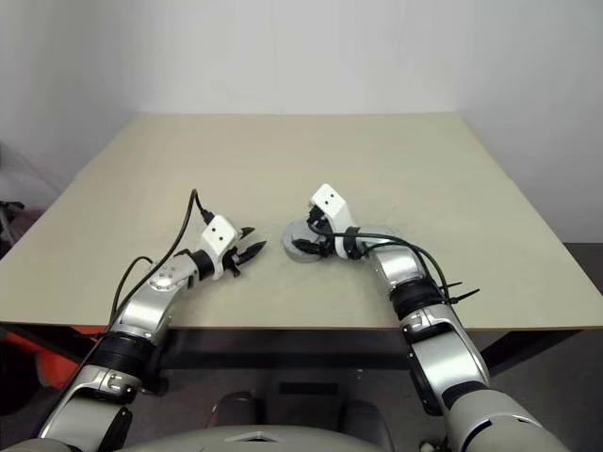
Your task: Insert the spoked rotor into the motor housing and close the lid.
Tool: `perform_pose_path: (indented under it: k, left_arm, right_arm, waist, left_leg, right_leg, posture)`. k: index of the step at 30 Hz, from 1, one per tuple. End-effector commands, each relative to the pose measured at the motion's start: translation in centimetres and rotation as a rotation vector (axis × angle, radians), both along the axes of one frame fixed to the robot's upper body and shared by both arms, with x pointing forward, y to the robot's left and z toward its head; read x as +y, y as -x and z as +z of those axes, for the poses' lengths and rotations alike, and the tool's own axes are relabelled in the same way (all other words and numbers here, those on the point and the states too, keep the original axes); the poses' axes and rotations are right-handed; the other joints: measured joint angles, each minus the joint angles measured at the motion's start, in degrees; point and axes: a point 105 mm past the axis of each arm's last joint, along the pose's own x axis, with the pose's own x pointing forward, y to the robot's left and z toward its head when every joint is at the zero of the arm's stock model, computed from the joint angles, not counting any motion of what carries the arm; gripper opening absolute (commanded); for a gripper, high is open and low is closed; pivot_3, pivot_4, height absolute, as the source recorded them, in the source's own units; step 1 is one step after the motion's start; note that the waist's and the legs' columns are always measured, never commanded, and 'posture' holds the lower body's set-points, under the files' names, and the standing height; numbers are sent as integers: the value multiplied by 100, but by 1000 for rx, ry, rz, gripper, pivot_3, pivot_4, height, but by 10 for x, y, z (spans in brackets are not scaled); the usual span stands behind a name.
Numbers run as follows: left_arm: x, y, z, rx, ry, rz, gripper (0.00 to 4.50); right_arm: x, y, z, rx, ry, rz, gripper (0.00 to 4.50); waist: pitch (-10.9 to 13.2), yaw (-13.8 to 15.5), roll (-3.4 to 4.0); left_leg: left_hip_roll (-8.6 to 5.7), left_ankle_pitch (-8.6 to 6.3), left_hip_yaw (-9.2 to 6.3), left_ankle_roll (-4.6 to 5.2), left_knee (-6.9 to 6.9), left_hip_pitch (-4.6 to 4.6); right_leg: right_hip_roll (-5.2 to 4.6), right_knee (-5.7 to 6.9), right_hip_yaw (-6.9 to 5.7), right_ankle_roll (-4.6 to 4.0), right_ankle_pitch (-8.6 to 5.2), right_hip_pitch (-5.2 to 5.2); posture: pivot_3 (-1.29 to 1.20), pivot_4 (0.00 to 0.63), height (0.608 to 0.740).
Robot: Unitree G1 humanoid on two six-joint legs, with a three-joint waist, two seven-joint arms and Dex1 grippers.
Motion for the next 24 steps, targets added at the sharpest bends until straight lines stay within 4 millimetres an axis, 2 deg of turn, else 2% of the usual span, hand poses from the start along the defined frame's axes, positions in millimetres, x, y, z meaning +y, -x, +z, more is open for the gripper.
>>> perform_pose_path:
  k: [1,5,10,24]
  left_arm:
    - [-2,-5,20,-67,11,-11,2138]
    - [-2,-4,20,-67,6,-11,2138]
    - [-1,-4,20,-68,1,-9,2138]
    - [0,-3,17,-67,-10,-13,2138]
  right_arm:
    - [-5,0,5,26,-56,-34,3114]
    - [1,-1,16,-10,-80,-21,3114]
    - [3,4,15,-13,-61,17,3114]
    - [8,13,26,-49,-90,71,3114]
  waist:
    - [1,0,-1]
    - [2,-8,-2]
    - [6,-60,3]
    - [13,-76,2]
  left_leg:
    - [0,1,1,-1,0,-16]
    - [4,8,9,-11,8,-62]
    - [21,5,60,-15,-5,-104]
    - [20,3,70,-12,0,-112]
  right_leg:
    - [1,2,2,-1,1,-13]
    - [5,33,8,-55,61,-65]
    - [20,34,0,-73,63,-113]
    - [15,31,3,-72,63,-115]
  posture:
    - [0,0,740]
    - [0,0,740]
    - [0,0,740]
    - [0,0,740]
